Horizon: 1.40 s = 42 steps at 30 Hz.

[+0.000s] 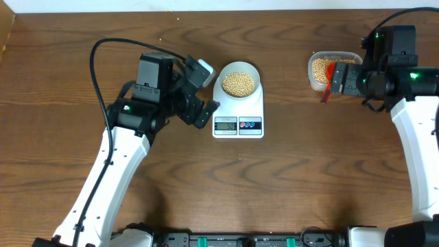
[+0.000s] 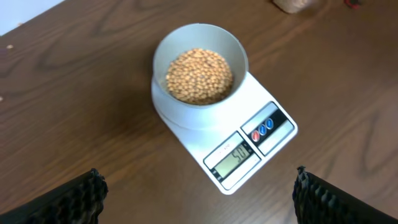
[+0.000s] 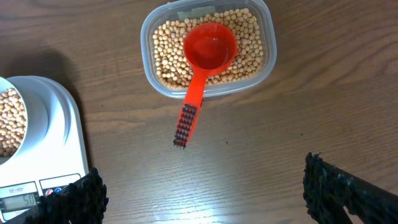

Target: Scoop item into bowl and weigh 50g on scale

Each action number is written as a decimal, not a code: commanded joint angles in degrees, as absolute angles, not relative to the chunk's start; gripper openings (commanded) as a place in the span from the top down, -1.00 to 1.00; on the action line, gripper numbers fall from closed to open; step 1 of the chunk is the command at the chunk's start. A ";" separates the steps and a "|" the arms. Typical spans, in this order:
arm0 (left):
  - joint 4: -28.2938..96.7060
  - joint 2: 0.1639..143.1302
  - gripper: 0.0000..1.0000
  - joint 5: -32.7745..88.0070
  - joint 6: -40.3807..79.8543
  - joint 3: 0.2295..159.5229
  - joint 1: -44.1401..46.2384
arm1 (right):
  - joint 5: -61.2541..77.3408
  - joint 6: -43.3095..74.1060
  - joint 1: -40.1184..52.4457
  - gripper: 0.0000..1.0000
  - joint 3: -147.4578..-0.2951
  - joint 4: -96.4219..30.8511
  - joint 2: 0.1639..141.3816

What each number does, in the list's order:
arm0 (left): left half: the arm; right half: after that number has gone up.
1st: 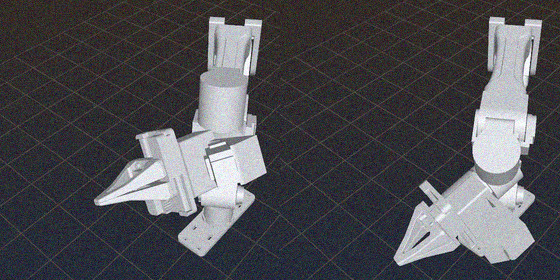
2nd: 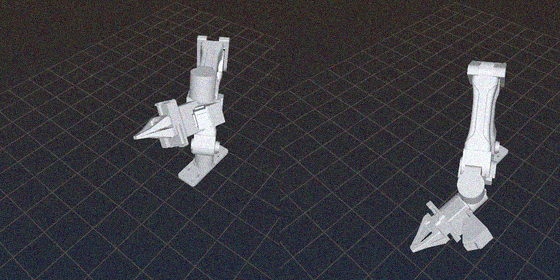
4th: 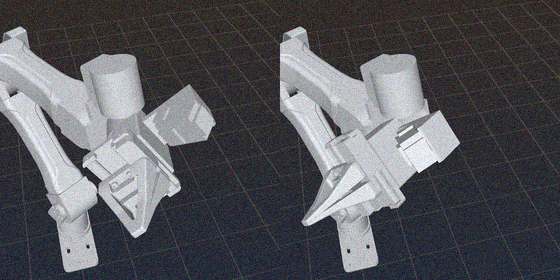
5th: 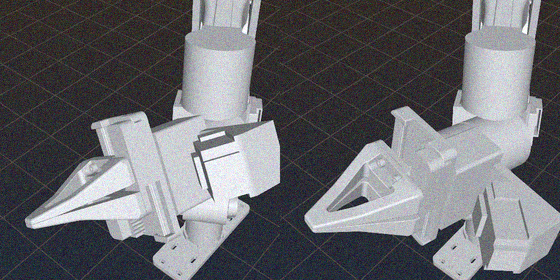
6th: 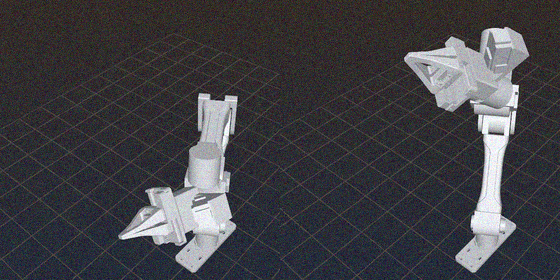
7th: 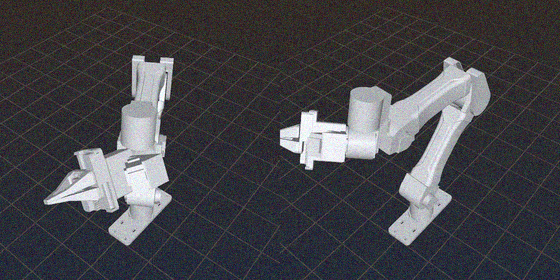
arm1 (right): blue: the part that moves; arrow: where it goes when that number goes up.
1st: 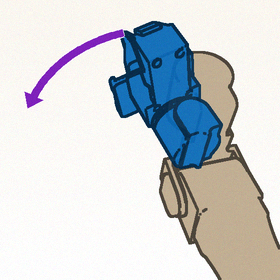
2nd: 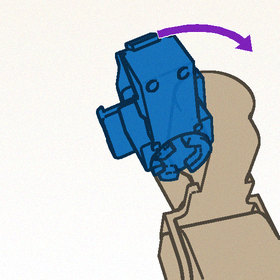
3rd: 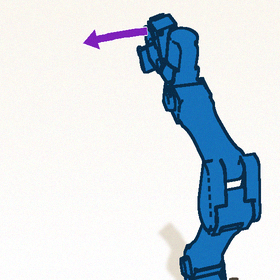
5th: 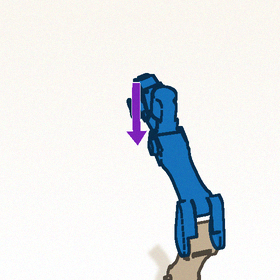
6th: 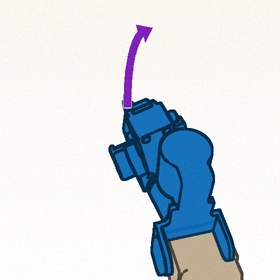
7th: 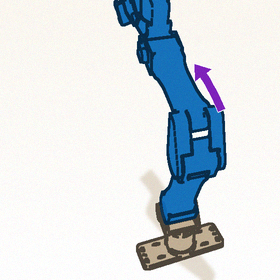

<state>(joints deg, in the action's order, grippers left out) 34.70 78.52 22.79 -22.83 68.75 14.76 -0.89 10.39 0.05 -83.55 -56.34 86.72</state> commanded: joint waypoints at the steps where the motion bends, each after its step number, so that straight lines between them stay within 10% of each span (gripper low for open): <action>1: 33.19 78.54 -0.96 19.73 -19.73 68.47 14.74 | -1.34 10.22 -0.78 -0.99 -84.64 -56.45 86.26; 27: 30.09 62.50 -0.96 9.87 -15.20 67.02 14.74 | -1.34 10.22 -0.78 -0.99 -84.64 -56.45 86.26; 42: 5.23 36.29 -0.96 6.15 -0.16 36.14 7.84 | -1.34 10.22 -0.78 -0.99 -84.64 -56.47 86.26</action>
